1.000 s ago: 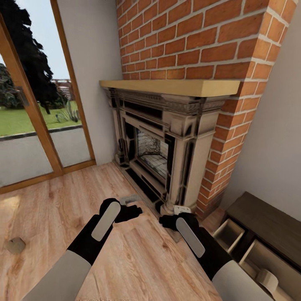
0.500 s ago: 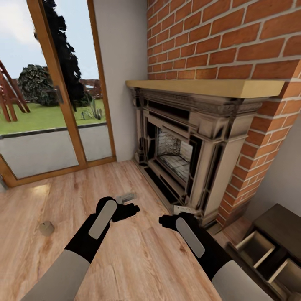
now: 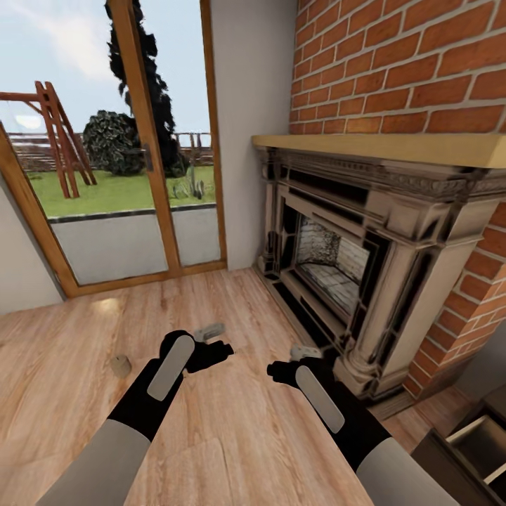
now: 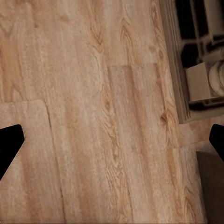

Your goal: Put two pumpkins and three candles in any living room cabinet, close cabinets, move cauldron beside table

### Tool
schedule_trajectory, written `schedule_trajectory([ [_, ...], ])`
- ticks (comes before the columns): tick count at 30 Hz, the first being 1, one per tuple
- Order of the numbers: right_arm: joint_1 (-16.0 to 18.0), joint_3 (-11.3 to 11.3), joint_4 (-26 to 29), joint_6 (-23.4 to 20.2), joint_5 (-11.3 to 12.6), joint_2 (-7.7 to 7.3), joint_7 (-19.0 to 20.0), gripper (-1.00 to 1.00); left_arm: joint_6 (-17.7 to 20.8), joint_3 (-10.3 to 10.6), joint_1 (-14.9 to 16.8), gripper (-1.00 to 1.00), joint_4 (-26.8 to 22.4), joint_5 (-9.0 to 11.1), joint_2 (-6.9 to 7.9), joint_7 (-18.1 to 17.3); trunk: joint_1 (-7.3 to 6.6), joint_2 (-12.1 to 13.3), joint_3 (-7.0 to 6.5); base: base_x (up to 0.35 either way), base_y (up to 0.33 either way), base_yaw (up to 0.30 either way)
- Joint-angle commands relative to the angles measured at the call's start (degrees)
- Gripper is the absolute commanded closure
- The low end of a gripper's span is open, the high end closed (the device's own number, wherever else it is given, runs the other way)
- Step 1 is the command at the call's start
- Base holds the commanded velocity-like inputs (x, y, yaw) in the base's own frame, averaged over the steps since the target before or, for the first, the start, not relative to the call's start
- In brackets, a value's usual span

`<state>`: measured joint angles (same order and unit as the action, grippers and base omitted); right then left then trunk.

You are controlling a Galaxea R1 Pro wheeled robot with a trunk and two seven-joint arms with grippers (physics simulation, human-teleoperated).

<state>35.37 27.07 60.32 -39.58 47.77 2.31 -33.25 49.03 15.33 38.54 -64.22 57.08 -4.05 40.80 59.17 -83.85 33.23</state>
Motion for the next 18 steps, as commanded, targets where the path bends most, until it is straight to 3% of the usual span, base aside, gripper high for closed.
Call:
schedule_trajectory([
  [1,0.1,0.1,0.1,0.0,0.5,-0.02,-0.6,-1.0,0.0,0.1,0.0,-1.0,-0.1,0.6,0.01,0.6,0.0,0.0,0.06,0.0,0.052,0.04],
  [18,0.1,0.1,0.1,-0.1,0.6,-0.02,-0.6,-1.0,0.0,0.0,0.0,-1.0,-0.1,0.6,0.09,0.6,0.0,0.0,-0.02,0.0,0.004,0.01],
])
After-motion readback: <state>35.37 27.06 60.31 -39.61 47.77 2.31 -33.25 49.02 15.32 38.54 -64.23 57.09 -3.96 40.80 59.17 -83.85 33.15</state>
